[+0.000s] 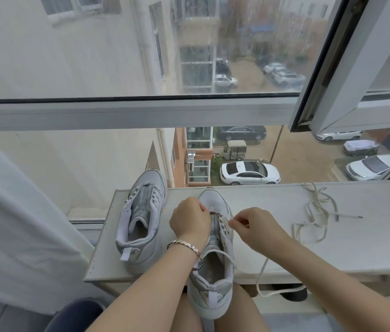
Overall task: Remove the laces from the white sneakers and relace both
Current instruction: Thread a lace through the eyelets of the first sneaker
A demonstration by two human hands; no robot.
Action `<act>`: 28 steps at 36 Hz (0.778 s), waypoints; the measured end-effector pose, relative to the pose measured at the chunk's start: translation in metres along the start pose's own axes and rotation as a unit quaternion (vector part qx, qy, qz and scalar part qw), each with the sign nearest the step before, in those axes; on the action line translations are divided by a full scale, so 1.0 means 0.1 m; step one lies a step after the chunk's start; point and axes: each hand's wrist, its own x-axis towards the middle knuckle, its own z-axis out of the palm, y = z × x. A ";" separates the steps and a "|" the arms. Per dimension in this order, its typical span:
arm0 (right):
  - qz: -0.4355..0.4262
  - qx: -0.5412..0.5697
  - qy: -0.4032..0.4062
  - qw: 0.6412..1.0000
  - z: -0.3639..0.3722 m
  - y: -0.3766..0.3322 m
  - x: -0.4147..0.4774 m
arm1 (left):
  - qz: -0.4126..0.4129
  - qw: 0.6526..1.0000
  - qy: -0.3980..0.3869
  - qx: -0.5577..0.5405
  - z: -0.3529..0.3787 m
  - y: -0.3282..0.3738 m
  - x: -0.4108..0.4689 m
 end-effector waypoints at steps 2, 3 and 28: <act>0.046 0.061 0.003 0.997 -0.02 -0.02 0.03 | -0.004 1.000 -0.004 -0.002 -0.01 0.00 0.02; 0.072 0.100 -0.008 0.992 -0.03 -0.04 0.05 | -0.006 1.000 -0.011 -0.004 -0.03 0.00 0.03; 0.125 -0.022 -0.024 0.992 -0.12 -0.09 0.17 | -0.175 0.836 -0.309 -0.418 -0.95 -0.16 0.19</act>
